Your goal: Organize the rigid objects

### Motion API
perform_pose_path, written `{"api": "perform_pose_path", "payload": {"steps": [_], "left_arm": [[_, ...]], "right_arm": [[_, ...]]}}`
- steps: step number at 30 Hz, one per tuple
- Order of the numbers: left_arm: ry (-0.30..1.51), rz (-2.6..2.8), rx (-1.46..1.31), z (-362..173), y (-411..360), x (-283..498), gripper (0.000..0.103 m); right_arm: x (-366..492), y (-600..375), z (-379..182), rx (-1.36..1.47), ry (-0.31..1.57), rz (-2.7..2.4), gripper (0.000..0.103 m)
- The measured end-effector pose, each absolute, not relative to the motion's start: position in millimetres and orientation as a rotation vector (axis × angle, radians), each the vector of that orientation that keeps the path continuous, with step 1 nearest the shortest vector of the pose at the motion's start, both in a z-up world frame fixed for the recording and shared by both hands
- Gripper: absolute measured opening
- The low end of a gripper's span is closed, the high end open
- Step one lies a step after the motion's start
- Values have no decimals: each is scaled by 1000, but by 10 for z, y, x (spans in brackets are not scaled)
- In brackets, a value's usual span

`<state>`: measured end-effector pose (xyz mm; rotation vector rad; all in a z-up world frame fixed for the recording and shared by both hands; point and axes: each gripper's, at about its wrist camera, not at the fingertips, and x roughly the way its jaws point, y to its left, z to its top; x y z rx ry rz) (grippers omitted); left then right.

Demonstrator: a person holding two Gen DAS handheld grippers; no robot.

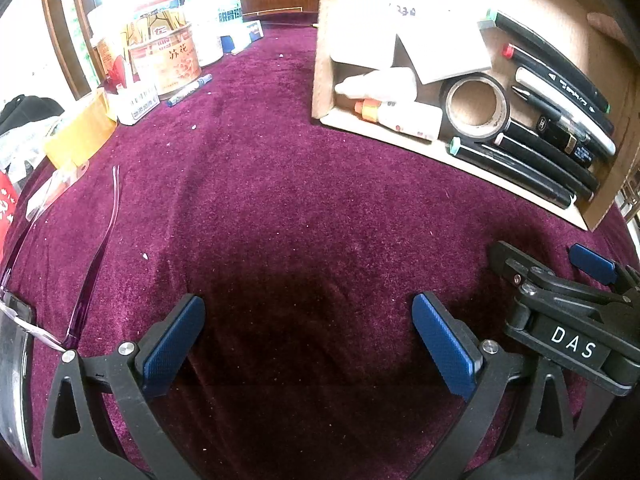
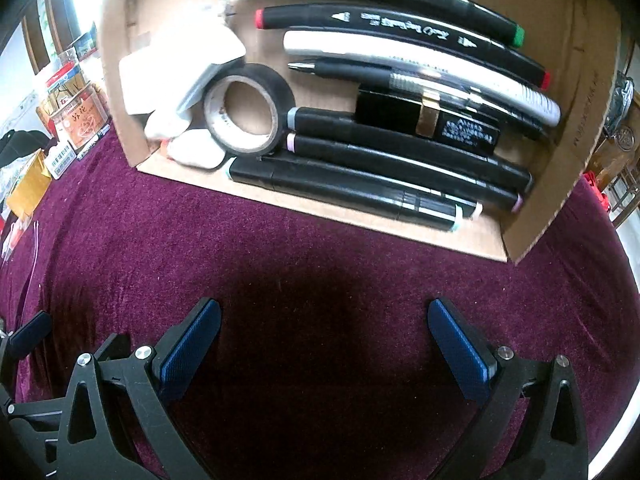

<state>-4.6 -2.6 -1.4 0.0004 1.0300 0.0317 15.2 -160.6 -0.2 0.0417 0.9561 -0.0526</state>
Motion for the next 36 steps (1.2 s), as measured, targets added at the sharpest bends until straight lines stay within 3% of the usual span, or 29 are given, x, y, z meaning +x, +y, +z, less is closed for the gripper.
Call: {"api": "perform_pose_path", "payload": {"steps": [11, 36], "left_arm": [[1083, 32, 1, -17, -17, -14, 103], [1002, 25, -12, -1, -19, -42, 103]], "right_arm": [[154, -1610, -7, 43, 956, -53, 102], [169, -1580, -3, 44, 956, -53, 102]]}}
